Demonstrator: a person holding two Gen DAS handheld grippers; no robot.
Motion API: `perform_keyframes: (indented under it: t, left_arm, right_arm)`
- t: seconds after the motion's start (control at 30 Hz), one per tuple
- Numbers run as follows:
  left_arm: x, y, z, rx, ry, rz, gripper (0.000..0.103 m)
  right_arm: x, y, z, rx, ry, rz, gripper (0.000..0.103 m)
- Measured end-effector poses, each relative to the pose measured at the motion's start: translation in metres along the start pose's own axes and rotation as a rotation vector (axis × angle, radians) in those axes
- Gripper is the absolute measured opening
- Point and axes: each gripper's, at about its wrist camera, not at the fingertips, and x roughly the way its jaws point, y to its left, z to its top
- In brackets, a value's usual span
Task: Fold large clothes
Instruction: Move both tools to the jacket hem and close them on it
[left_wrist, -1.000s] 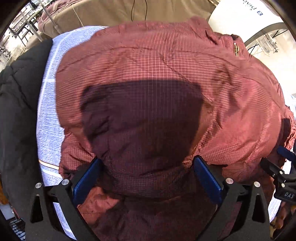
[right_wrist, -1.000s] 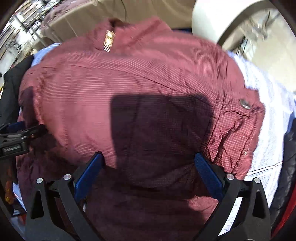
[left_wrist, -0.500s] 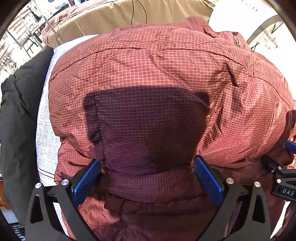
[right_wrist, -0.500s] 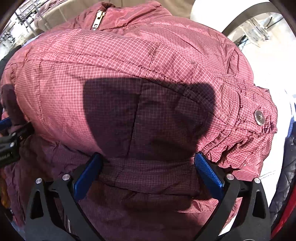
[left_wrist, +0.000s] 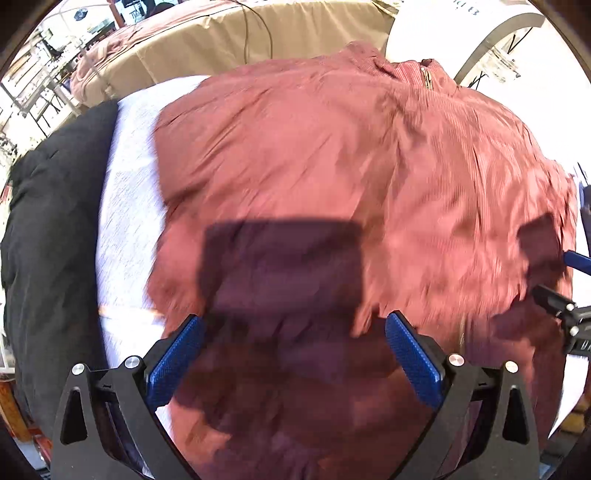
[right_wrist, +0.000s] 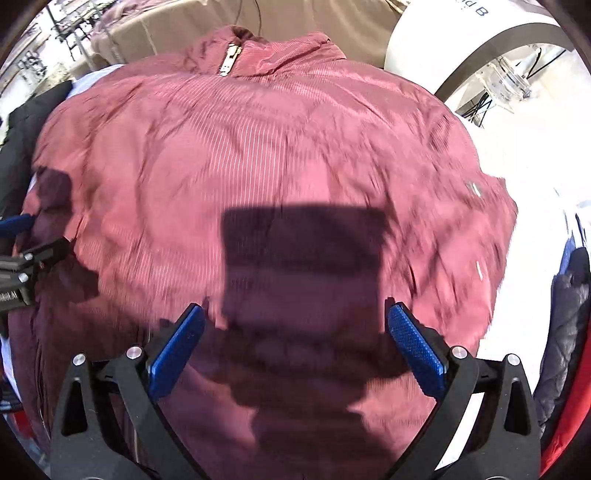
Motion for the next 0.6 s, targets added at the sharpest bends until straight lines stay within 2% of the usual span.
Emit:
perform_keyframes:
  t: [0.2, 0.37, 0.6]
  left_arm:
    - [-0.012, 0.051, -0.076, -0.099, 0.022, 0.011, 0.097]
    - [-0.013, 0.076, -0.134, -0.159, 0.087, 0.010, 0.097]
    - [-0.014, 0.079, -0.171, -0.128, 0.136, -0.038, 0.097]
  right_arm:
    - [-0.007, -0.042, -0.081, 0.137, 0.077, -0.017, 0.098]
    - [-0.010, -0.066, -0.145, 0.232, 0.154, -0.046, 0.098]
    - [-0.013, -0.075, -0.200, 0.323, 0.243, -0.002, 0.098]
